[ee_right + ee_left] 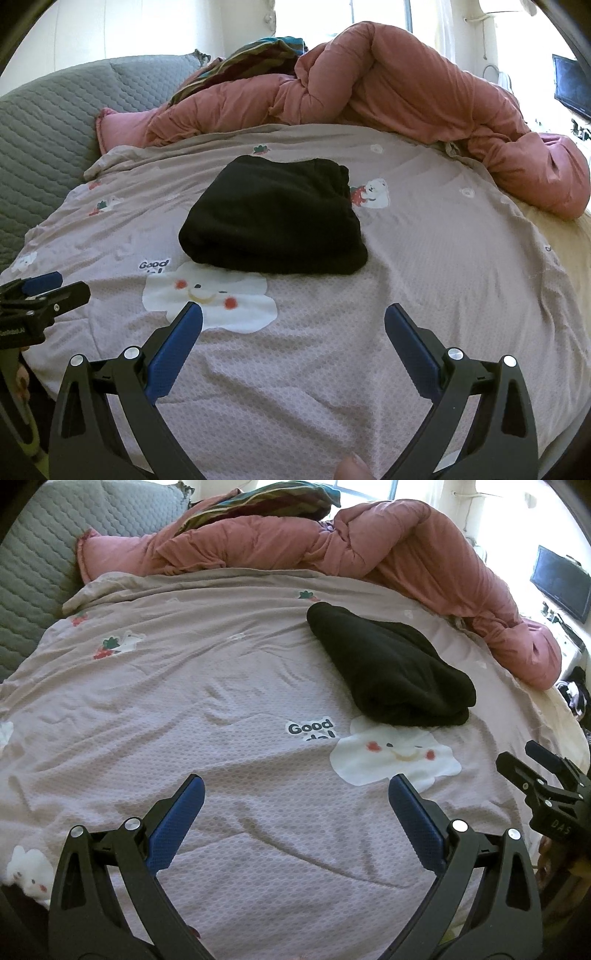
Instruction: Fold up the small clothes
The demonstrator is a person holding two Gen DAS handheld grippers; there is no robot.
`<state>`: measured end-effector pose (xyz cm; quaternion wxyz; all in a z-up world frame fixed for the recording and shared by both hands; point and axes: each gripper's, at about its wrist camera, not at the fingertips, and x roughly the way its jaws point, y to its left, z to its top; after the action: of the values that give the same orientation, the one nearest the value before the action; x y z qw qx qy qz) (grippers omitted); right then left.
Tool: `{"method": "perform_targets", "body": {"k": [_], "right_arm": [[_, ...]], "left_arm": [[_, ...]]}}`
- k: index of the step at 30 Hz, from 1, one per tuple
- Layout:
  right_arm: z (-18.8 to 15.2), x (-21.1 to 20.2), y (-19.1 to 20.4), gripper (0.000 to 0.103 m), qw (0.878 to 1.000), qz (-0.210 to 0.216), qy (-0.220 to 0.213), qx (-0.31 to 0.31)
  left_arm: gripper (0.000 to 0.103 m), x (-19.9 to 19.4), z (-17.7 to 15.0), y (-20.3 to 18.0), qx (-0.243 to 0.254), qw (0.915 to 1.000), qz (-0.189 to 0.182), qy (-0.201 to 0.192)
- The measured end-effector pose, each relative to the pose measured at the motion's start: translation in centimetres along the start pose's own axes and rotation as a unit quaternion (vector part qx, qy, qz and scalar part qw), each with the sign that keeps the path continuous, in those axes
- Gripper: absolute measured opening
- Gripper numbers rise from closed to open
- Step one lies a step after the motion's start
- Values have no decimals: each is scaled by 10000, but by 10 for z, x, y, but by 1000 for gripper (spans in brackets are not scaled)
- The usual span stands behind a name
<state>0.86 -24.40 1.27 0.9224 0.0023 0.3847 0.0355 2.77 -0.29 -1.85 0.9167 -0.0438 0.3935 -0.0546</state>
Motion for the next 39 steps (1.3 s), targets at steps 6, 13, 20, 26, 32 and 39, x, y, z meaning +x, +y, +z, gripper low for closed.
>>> {"method": "perform_targets", "body": {"k": [6,13,20,26,32,39], "right_arm": [[1,0,-1,98,10000,-17,9,37],[1,0,-1,98,10000,-6,14,34],[0,-1,0,98,10000,0,-10,29],[-1,-1,0,98,10000,9,-12,25],[-1,-1,0,98,10000,2,1,28],[-2,-1,-1,98,10000,2,0,21]], "left_arm": [[93,-2,0,-1,33,10000,54,-21],[93,-2,0,-1,24,9999,108,-8],[93,-2,0,-1,27,9999,135,-6],[93,-4,0,-2,47,9999,138,-27],[93,-4,0,-2,53,9999,149,-18],[93,-5,1,0,59,9998,165,-8]]}}
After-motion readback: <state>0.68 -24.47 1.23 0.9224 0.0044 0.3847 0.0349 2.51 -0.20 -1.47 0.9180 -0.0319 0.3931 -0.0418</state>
